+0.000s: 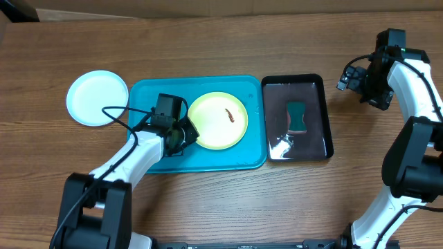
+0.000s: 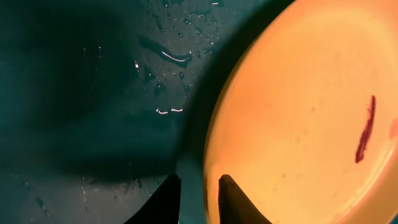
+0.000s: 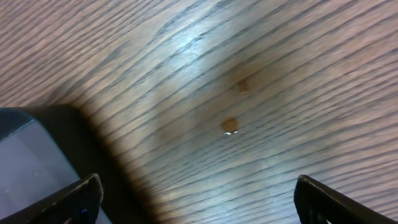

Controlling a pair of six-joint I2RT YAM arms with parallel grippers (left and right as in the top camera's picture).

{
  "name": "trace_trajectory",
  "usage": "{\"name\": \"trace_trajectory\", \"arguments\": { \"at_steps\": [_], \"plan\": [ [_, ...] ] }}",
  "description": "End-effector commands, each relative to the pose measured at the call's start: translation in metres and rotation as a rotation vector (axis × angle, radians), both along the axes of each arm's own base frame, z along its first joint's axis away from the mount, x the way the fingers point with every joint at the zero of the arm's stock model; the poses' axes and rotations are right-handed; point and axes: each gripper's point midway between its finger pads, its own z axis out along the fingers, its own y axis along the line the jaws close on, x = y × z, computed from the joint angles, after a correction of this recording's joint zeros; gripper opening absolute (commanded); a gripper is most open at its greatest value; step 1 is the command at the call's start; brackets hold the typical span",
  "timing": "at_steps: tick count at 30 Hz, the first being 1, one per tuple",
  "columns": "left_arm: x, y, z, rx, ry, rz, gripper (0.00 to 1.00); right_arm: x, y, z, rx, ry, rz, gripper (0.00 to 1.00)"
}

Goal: Clean dirty plates on tray and stack at the side
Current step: 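Reach the right gripper into the black tray and grasp the sponge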

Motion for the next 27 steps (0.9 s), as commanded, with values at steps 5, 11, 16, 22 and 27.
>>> {"name": "trace_trajectory", "arguments": {
  "at_steps": [5,11,16,22,27],
  "plan": [
    [0.013,-0.012,0.006,-0.062,-0.079,-0.15,0.22,-0.007,0.033,0.015,0.19,0.0,0.033,1.0],
    [0.01,-0.006,0.002,-0.027,-0.061,-0.136,0.09,-0.006,0.056,0.02,0.27,-0.02,0.137,0.9],
    [0.007,0.001,-0.003,0.009,-0.039,-0.123,0.09,-0.005,0.075,0.03,0.26,-0.021,0.228,0.79],
    [0.007,0.0,-0.003,0.009,-0.04,-0.123,0.1,-0.013,0.112,0.027,0.127,0.034,0.38,0.75],
    [0.007,0.0,-0.003,0.009,-0.039,-0.123,0.09,-0.022,0.13,0.018,-0.022,0.083,0.465,0.78]
  ]
}}
